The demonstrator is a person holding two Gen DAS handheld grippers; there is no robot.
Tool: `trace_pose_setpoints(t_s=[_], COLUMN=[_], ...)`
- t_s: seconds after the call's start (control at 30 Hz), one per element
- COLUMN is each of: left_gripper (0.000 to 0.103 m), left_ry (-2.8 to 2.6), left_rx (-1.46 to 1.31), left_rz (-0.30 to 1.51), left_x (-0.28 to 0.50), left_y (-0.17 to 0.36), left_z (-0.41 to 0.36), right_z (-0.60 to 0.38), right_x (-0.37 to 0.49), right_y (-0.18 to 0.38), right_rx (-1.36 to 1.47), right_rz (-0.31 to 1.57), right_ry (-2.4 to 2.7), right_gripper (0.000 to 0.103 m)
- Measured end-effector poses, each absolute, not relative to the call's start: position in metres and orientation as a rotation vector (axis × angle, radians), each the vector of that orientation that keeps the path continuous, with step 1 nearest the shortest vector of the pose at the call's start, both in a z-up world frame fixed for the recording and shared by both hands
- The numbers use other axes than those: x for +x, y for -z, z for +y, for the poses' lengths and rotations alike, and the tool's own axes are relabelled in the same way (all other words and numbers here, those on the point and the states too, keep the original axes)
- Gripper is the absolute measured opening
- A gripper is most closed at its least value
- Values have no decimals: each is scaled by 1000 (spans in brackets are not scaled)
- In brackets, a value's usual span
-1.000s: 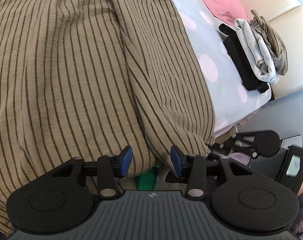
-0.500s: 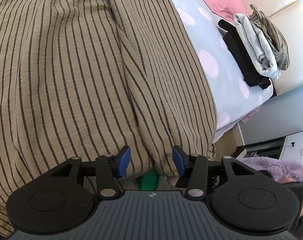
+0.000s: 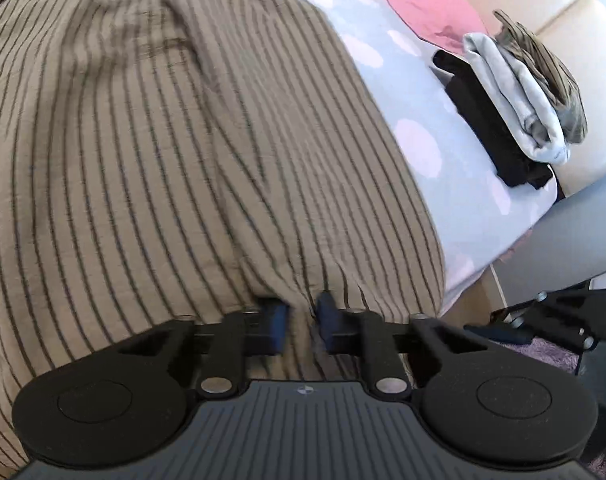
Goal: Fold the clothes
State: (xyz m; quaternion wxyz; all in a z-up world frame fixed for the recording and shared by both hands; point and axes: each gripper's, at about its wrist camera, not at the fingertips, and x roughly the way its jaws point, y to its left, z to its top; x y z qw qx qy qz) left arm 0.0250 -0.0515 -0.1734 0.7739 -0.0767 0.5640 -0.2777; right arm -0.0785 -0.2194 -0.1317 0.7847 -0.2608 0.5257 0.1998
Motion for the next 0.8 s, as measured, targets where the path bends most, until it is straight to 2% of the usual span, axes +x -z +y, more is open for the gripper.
trace_pose_setpoints(t_s=[0.17,0.37,0.4,0.43,0.5,0.8], left_gripper=[3,3,3,3,2,1], left_ry=[617,618,617,618,620,616], left_rx=[-186,-202,-204,-203,-199,-205], left_rz=[1227,1234,1236,1236,1234,1253], left_x=[26,28,28,28,28,26], left_y=[174,175,175,175,174,170], left_z=[-47,-45,-45,-45,-45,-39], right_z=[-223,-202,-201,-201,-202,-203], right_x=[-81,-98,-99,-100,-103,-118], right_y=[139,173,179,183,187,173], right_rx=[-711,-1082,-1138,-1185,-1244,-1104], right_rz=[1068,1011,992,971,938,1096], right_ry=[-443,-524,-527,-537,-565,-713], right_gripper=[46,43,32,15,5,0])
